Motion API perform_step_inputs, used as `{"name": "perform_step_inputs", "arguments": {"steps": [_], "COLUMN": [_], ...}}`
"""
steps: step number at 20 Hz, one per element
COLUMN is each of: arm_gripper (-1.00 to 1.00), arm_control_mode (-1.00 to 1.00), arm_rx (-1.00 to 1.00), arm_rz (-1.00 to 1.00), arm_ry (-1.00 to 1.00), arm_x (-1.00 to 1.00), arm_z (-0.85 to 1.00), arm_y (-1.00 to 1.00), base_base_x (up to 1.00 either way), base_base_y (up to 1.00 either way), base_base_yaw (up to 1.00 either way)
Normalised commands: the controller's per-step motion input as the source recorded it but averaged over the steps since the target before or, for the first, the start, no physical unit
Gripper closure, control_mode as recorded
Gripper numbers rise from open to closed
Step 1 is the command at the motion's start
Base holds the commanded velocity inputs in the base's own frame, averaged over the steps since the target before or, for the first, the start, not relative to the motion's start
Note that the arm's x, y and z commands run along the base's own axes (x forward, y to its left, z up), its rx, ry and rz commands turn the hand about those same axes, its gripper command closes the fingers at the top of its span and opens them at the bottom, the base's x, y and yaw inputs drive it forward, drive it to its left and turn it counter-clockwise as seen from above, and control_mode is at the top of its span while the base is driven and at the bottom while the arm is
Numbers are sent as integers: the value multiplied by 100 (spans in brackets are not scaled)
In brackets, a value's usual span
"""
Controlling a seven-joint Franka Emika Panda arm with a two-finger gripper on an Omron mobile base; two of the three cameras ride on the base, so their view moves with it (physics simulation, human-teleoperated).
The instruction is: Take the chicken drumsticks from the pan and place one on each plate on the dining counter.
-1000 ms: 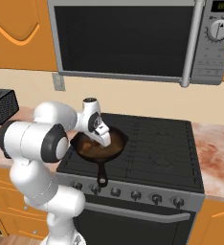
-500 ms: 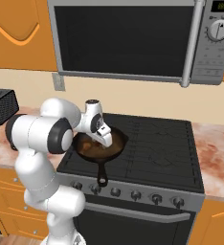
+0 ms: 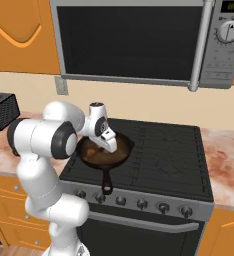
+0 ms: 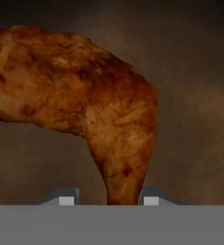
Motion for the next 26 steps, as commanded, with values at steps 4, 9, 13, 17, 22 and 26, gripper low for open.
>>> {"name": "perform_step_inputs", "arguments": {"steps": [4,9,13,17,22,26], "arm_gripper": [100,100,100,100,100,100], "arm_control_mode": [-100,-100,-100,-100,-100,-100], "arm_rx": [0,2,4,5,1,0], "arm_rz": [-1,0,0,0,0,4], "arm_ry": [8,0,0,-8,-16,-10], "arm_x": [-10,-19,-43,-78,-86,-59], "arm_z": [4,22,38,34,29,45], "arm_y": [-11,-31,-38,-12,0,1], "base_base_x": [0,0,0,0,0,0], "base_base_y": [0,0,0,0,0,0], "base_base_yaw": [0,0,0,0,0,0]}}
